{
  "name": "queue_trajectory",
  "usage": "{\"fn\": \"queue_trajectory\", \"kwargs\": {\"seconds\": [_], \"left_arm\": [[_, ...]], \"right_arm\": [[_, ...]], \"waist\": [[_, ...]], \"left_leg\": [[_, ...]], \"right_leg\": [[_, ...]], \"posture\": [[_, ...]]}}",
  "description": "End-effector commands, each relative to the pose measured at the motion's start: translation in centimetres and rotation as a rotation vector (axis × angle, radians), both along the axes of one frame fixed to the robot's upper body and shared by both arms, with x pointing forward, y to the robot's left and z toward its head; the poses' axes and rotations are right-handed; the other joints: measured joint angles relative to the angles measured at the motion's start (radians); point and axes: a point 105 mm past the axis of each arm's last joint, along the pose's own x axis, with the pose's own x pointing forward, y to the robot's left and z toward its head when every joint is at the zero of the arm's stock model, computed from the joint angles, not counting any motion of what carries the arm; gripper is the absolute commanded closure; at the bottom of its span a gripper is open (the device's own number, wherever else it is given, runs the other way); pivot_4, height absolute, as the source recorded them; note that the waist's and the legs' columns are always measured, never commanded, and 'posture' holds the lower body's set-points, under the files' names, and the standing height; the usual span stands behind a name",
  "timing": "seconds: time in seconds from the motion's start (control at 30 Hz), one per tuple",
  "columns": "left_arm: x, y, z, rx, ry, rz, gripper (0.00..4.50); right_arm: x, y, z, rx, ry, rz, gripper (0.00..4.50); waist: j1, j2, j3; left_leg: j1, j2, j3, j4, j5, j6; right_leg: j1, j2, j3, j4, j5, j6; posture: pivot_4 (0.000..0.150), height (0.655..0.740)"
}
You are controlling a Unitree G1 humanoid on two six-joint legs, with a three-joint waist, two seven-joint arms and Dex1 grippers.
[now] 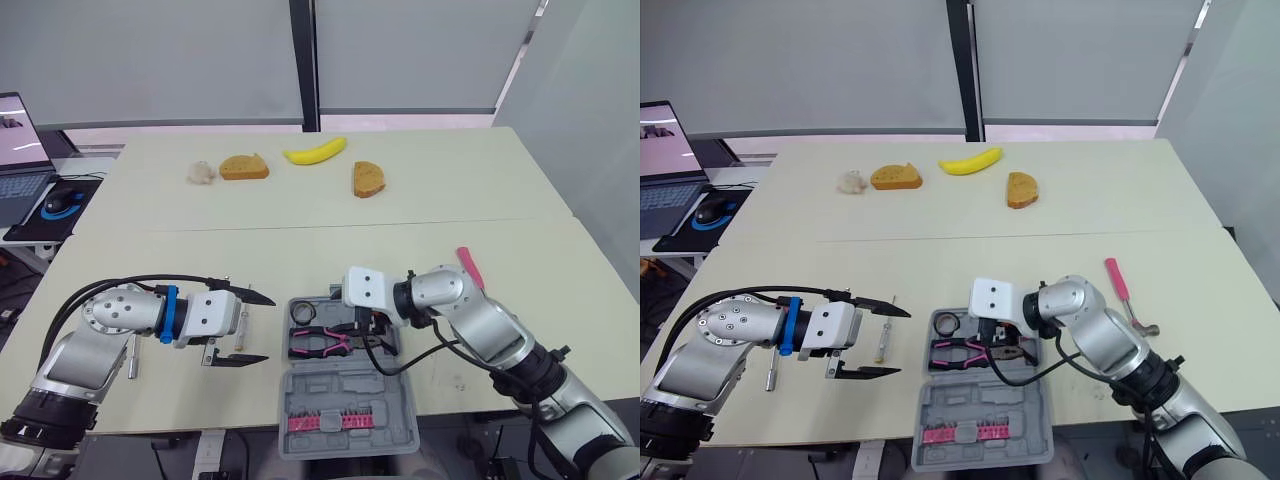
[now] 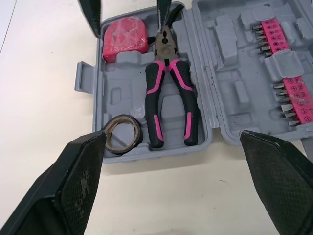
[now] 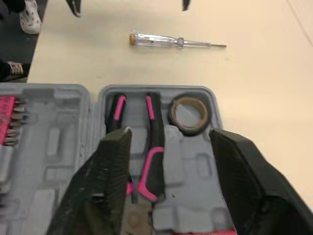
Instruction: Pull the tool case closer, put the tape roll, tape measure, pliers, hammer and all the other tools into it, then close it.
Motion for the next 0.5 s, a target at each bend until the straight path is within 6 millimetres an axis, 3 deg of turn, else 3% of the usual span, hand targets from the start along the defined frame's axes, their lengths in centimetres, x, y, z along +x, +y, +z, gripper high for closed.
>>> {"fn": "queue_trajectory", "kwargs": {"seconds": [0.03,0.3,0.5], "left_arm": [[0.0,0.1,0.3,0.004,-0.021,-0.008,0.00],[-0.3,0.3,0.0,0.012,-0.012,-0.012,0.00],[-0.5,0.3,-0.2,0.013,-0.007,-0.009,0.00]], "right_arm": [[0.0,0.7,-0.4,0.009,-0.044,0.019,2.76],[1.0,2.1,-3.1,-0.031,-0.011,-0.017,4.43],[2.0,1.5,-4.8,-0.080,0.031,-0.079,4.48]], "waist": [[0.000,0.000,0.000],[-0.001,0.000,0.000],[-0.001,0.000,0.000]], "left_leg": [[0.000,0.000,0.000,0.000,0.000,0.000],[0.001,0.000,0.000,0.000,0.000,0.000],[0.001,0.000,0.000,0.000,0.000,0.000]], "right_leg": [[0.000,0.000,0.000,0.000,0.000,0.000],[-0.001,0.000,0.000,0.003,0.000,0.000],[-0.001,0.000,0.000,0.003,0.000,0.000]], "posture": [[0.150,0.7361],[0.150,0.7361],[0.150,0.7361]]}}
